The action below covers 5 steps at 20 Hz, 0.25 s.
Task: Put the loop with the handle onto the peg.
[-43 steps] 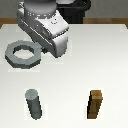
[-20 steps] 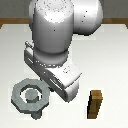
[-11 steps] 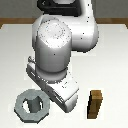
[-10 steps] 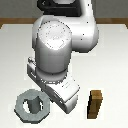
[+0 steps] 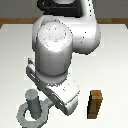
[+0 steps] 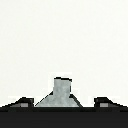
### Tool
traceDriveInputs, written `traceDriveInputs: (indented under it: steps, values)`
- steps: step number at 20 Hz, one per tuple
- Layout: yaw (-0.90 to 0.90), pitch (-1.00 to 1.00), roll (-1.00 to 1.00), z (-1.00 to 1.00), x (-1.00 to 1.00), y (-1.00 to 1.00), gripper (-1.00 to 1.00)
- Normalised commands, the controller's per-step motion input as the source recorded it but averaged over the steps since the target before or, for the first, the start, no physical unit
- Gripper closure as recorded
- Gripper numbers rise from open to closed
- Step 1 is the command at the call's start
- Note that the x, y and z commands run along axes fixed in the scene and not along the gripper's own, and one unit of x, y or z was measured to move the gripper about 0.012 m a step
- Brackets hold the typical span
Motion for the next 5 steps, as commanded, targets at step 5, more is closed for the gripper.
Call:
traceDriveInputs:
  steps: [5]
  values:
    - [0.00,0.00,0.00,0.00,0.00,0.00,-1.00]
